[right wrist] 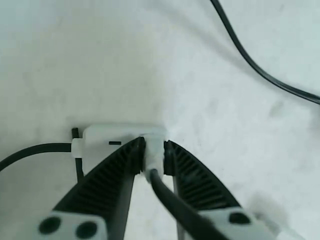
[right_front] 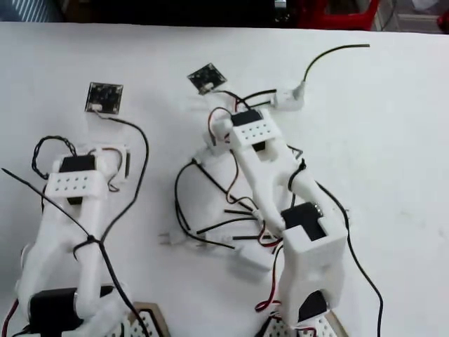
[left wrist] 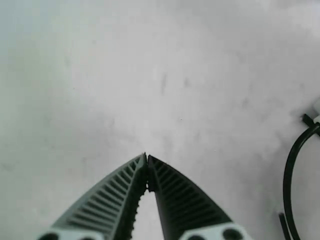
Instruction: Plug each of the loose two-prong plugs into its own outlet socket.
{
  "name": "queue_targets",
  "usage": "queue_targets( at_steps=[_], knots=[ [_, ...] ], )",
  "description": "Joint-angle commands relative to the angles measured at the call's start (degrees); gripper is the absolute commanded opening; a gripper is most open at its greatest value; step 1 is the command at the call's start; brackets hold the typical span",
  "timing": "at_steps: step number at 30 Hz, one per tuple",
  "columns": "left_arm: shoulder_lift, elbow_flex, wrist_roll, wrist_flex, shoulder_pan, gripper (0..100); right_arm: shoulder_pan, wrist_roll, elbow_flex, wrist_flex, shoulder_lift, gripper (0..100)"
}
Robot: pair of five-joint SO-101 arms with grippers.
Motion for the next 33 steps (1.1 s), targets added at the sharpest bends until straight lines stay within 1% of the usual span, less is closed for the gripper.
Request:
queue_targets(
  at_steps=[1, 4, 8, 15, 19, 21, 29, 33],
  knots=[
    [-2.9, -0.2, 0.4, -1.2, -0.7, 3, 0.3, 0.2, 1.2, 0.0, 0.5, 1.7],
    [-2.9, -0.2, 0.4, -1.2, -0.7, 3, 0.3, 0.1, 2.1, -0.7, 0.6, 1.7],
    [-2.9, -0.2, 0.4, -1.2, -0.7, 3, 0.3, 0.1, 5.7, -4.5, 0.1, 1.7],
    [-2.9, -0.1, 0.3, -1.2, -0.7, 3, 2.0, -0.6, 3.1, -4.9, -3.4, 1.7],
    [-2.9, -0.1, 0.3, -1.2, -0.7, 3, 3.6, -10.1, -4.5, -4.5, -3.8, 1.7],
    [-2.9, -0.1, 0.3, -1.2, -0.7, 3, 4.5, -13.1, -8.3, -4.5, -2.9, 1.7],
    [-2.9, 1.1, 0.3, -2.7, -0.7, 3, 8.6, -20.1, -25.9, -4.7, 7.5, 1.7],
    [-2.9, 1.6, 0.3, -2.9, -0.7, 3, 10.1, -22.2, -35.4, -4.4, 14.3, 1.8]
  ],
)
